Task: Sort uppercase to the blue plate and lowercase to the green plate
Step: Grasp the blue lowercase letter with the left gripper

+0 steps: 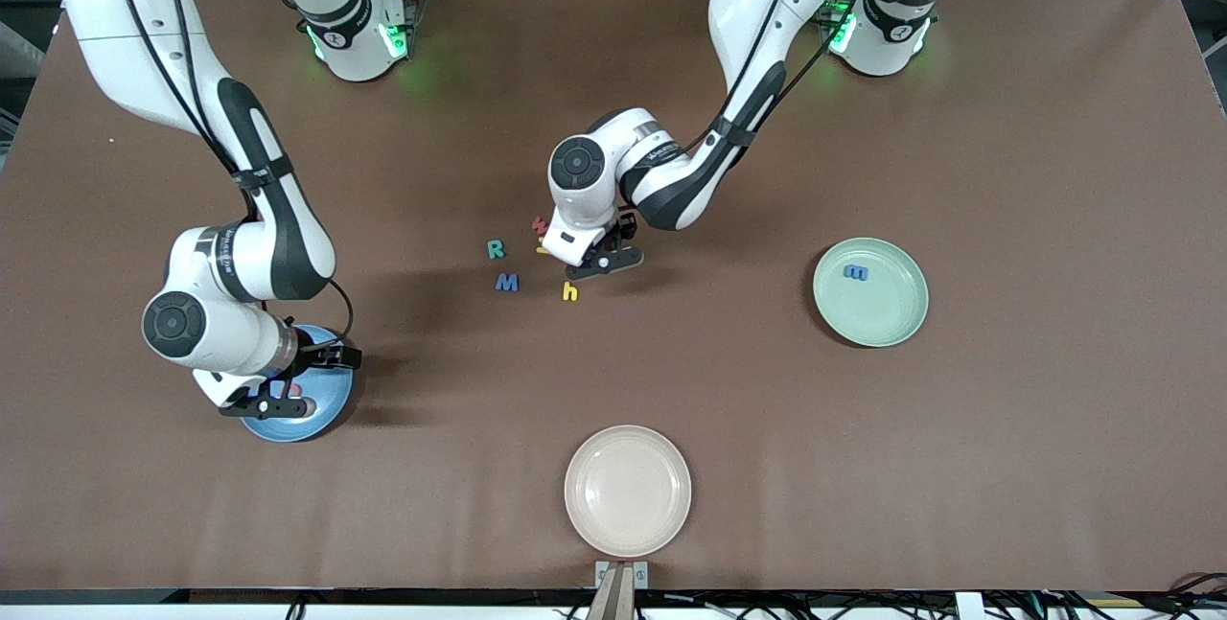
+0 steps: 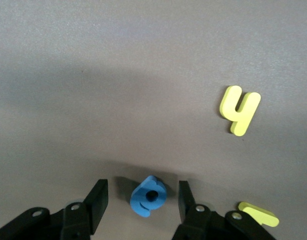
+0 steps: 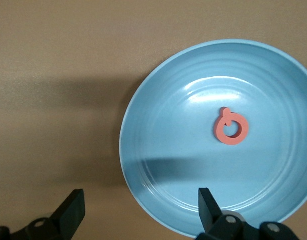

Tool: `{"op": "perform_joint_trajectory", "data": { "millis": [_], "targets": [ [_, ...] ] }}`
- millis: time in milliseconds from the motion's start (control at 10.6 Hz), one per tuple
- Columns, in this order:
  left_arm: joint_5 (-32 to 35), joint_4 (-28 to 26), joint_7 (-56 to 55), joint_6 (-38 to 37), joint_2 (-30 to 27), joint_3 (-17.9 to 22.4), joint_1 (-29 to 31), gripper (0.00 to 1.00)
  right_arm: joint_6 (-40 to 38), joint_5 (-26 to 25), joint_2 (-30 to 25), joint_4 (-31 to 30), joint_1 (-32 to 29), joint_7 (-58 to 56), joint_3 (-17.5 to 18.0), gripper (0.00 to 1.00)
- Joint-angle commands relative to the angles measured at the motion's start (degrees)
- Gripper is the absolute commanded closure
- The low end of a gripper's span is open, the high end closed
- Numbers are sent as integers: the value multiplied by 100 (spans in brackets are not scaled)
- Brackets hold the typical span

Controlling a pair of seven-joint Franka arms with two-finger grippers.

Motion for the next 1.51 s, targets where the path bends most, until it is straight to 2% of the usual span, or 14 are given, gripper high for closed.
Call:
{"op": "perform_joint_trajectory", "data": {
  "millis": [0, 94, 283, 1130, 1224, 1413],
  "targets": [
    [-128, -62, 167, -24, -23, -26, 69, 36, -31, -74, 16, 26, -33, -21, 52, 0],
    [-128, -63, 167, -24, -32, -34, 69, 36, -31, -74, 16, 26, -24, -21, 52, 0],
    [-294, -63, 184, -16, -23, -34, 60, 46, -31, -74, 16, 26, -24, -21, 52, 0],
    [-444, -36, 167, -7, 56, -34, 34, 47, -31, -74, 7, 26, -15, -21, 52, 0],
    [-454, -36, 167, -7, 56, -34, 34, 51, -31, -74, 7, 26, -15, -21, 52, 0],
    [-462, -19, 158, -7, 47, -34, 25, 51, -31, -74, 16, 26, -7, -21, 52, 0]
  ]
}}
